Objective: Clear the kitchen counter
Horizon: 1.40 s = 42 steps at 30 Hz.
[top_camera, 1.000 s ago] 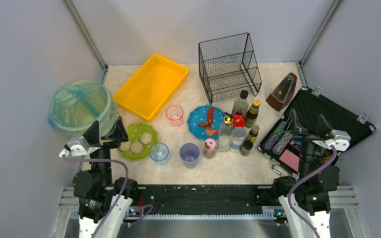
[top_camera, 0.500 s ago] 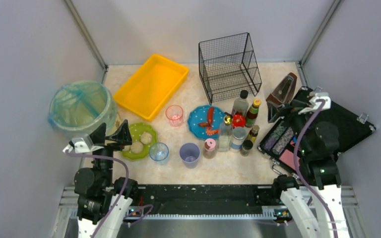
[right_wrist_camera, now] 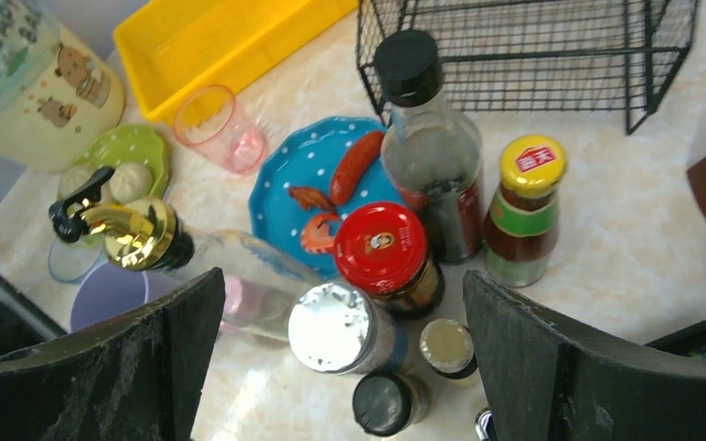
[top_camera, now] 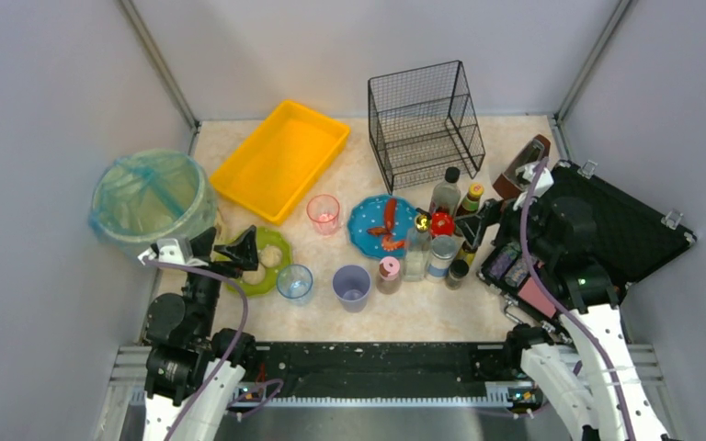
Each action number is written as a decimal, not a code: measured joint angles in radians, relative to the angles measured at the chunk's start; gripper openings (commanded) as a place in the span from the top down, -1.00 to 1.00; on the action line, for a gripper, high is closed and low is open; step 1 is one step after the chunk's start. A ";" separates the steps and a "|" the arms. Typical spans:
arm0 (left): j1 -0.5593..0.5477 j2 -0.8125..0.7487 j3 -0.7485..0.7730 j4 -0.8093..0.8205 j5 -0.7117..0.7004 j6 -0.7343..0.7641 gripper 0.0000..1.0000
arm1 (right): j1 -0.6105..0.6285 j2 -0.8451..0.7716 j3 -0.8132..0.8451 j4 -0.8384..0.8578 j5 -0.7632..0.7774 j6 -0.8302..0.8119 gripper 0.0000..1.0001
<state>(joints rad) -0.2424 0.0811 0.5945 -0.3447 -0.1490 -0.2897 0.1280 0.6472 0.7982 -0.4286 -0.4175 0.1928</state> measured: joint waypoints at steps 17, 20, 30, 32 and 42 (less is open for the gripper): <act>0.000 0.018 0.000 -0.006 0.014 0.001 -0.98 | 0.362 0.039 -0.042 -0.056 0.135 -0.074 -0.97; 0.000 0.023 0.000 -0.008 0.015 0.001 -0.98 | 0.418 0.035 -0.060 -0.031 0.204 -0.060 -0.97; 0.000 0.045 0.000 -0.009 0.018 0.003 -0.98 | 0.719 0.092 -0.079 0.050 0.579 0.027 -0.96; 0.000 0.048 0.000 -0.009 0.020 0.004 -0.98 | 0.777 0.123 -0.079 0.062 0.669 0.058 -0.95; 0.000 0.048 0.000 -0.009 0.021 0.004 -0.98 | 0.864 0.262 -0.083 0.100 0.938 0.232 -0.84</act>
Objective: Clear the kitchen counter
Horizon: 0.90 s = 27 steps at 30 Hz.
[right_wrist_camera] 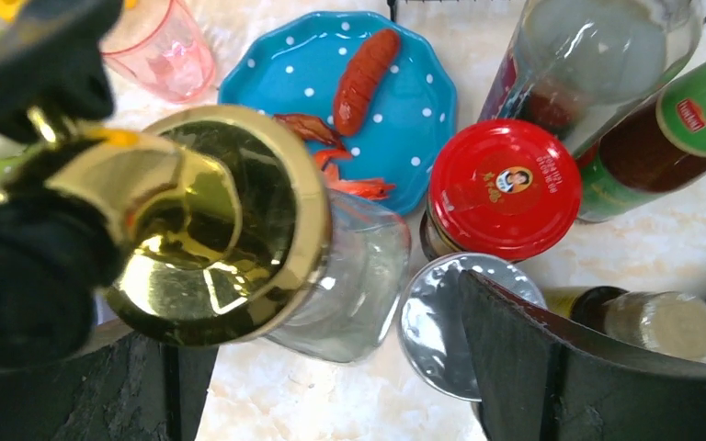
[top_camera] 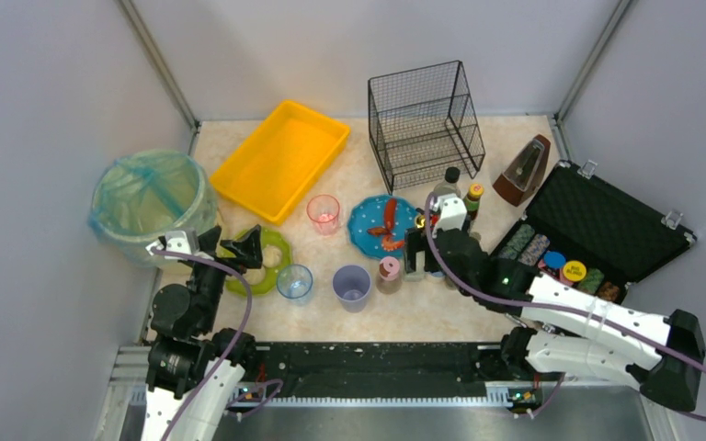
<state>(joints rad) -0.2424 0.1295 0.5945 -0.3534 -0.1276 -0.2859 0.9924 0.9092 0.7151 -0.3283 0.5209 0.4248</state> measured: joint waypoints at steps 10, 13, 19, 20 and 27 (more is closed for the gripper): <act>0.000 0.000 0.000 0.000 0.000 0.000 -0.98 | 0.155 0.135 0.066 -0.018 0.280 0.081 -0.64; 0.000 0.000 0.000 0.000 0.000 0.000 -0.98 | 0.156 0.151 0.076 -0.017 0.328 0.092 -0.56; 0.000 0.000 0.000 0.000 0.000 0.000 -0.98 | 0.157 0.174 0.077 -0.017 0.385 0.105 -0.44; 0.000 0.000 0.000 0.000 0.000 0.000 -0.98 | 0.157 0.178 0.077 -0.016 0.385 0.108 -0.44; 0.000 0.000 0.000 0.000 0.000 0.000 -0.98 | 0.157 0.193 0.077 -0.012 0.363 0.110 -0.24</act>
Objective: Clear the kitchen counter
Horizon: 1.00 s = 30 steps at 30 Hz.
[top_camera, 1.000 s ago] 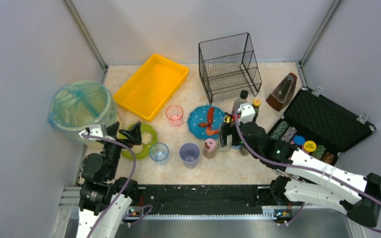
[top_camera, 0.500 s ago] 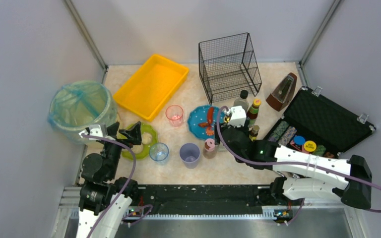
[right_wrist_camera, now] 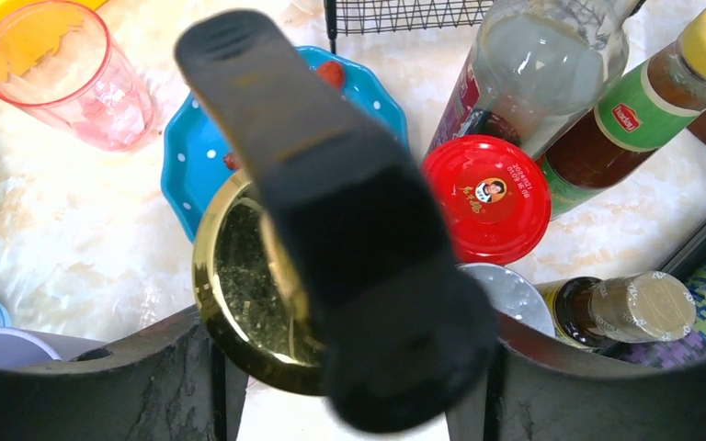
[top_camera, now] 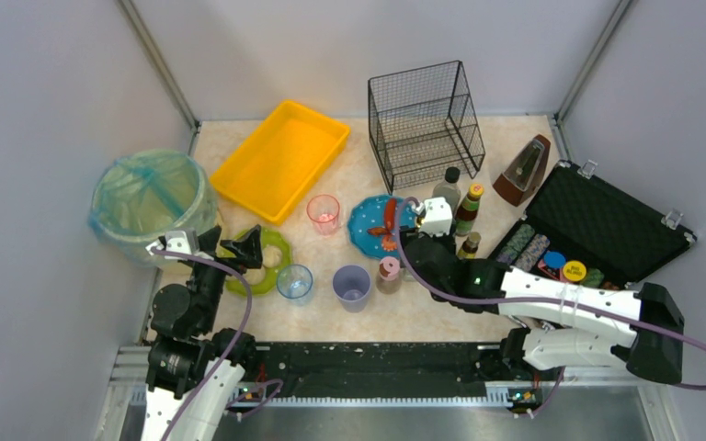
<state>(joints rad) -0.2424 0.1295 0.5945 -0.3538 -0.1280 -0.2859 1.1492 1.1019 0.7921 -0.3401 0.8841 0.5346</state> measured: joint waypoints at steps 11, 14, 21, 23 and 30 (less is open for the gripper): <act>0.000 0.000 0.000 -0.001 -0.003 0.000 -0.98 | 0.000 0.005 0.000 0.005 -0.009 -0.006 0.58; 0.000 0.000 0.000 -0.003 -0.004 0.000 -0.98 | 0.000 -0.004 0.000 0.006 -0.034 -0.031 0.91; 0.000 0.000 0.000 -0.008 -0.010 0.000 -0.98 | 0.000 -0.039 0.016 -0.032 -0.127 -0.108 1.00; 0.000 0.000 0.000 -0.008 -0.011 0.000 -0.98 | 0.000 -0.042 0.039 -0.047 -0.142 -0.132 1.00; 0.000 0.000 0.000 -0.008 -0.011 0.000 -0.98 | 0.000 -0.050 0.158 -0.068 -0.167 -0.222 1.00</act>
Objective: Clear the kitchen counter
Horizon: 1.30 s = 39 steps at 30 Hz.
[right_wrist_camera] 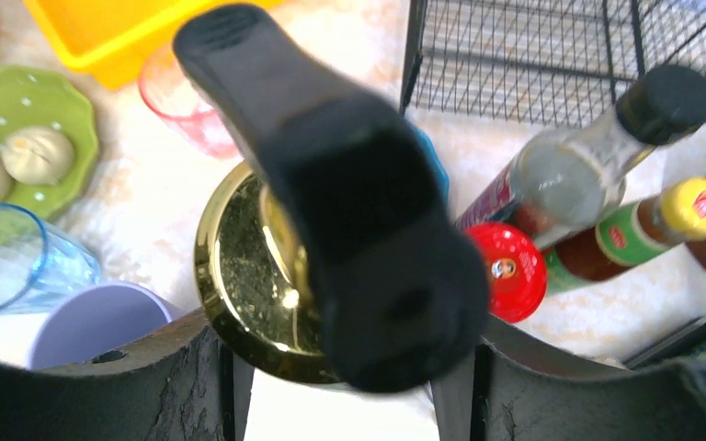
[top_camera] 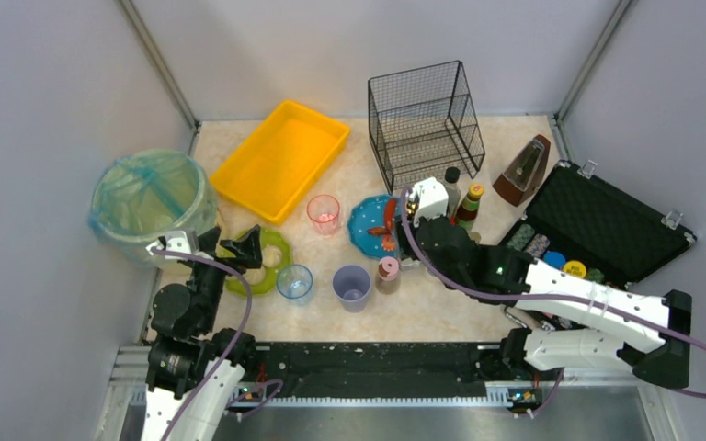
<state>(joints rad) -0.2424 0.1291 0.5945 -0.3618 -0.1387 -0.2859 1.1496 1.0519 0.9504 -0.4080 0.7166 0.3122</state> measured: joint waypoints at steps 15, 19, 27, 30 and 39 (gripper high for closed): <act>0.000 0.000 0.000 0.000 0.000 0.000 -0.98 | -0.251 0.103 0.373 -0.005 -0.242 -0.209 1.00; 0.000 0.000 0.000 0.000 0.000 0.000 -0.98 | -0.353 0.188 0.473 -0.011 -0.356 -0.252 1.00; 0.000 0.000 0.000 0.000 0.000 0.001 -0.98 | -0.550 0.391 0.721 0.003 -0.558 -0.358 1.00; 0.000 0.005 0.000 0.001 0.000 0.001 -0.98 | -0.621 0.467 0.800 0.009 -0.634 -0.378 1.00; 0.000 0.077 0.000 0.000 -0.008 0.016 -0.98 | -0.796 0.729 1.062 0.026 -0.832 -0.402 1.00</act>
<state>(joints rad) -0.2424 0.2062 0.5945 -0.3614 -0.1463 -0.2703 0.3534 1.7805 2.0129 -0.3817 -0.1150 -0.0902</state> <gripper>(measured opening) 0.990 0.578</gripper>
